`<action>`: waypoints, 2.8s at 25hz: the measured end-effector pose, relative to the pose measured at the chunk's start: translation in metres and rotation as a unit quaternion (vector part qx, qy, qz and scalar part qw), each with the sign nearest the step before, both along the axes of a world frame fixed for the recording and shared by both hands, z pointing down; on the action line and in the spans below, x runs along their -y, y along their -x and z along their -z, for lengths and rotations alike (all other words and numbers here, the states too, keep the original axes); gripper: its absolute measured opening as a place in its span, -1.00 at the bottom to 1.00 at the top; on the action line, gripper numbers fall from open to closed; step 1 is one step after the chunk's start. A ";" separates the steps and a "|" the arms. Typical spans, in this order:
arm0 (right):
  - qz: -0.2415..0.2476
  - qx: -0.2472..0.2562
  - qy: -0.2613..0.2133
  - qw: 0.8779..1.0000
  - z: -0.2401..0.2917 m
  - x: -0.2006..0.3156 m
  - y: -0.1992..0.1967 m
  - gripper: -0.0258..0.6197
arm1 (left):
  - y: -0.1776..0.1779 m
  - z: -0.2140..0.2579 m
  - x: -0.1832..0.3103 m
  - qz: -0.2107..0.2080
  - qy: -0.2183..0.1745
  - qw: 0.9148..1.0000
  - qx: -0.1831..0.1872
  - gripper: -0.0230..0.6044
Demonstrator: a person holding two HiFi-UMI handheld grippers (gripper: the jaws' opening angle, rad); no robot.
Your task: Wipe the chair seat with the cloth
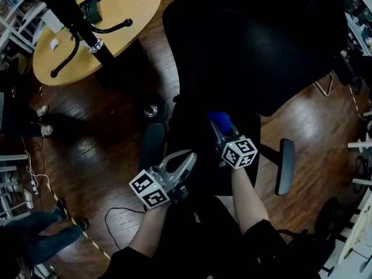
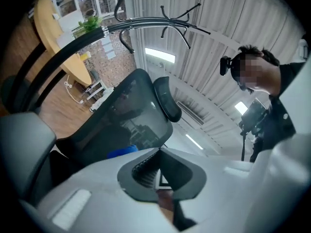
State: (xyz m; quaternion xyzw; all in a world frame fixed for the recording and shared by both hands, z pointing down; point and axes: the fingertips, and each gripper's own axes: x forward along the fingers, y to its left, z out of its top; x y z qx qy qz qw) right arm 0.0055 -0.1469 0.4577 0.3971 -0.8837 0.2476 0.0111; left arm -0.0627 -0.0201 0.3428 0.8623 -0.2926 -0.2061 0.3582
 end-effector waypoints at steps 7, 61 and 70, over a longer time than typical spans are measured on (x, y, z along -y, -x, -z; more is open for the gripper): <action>0.049 -0.071 0.091 0.992 -0.162 0.050 0.077 -0.81 | 0.007 -0.077 0.014 0.032 0.044 0.998 0.023 -0.95; -0.111 -0.208 0.224 0.946 -0.229 0.029 -0.163 -0.81 | -0.022 -0.096 0.025 0.002 0.060 0.998 0.027 -0.95; 0.038 -0.166 0.219 0.961 -0.237 0.007 0.051 -0.81 | -0.001 -0.091 0.017 0.026 0.060 0.998 0.022 -0.95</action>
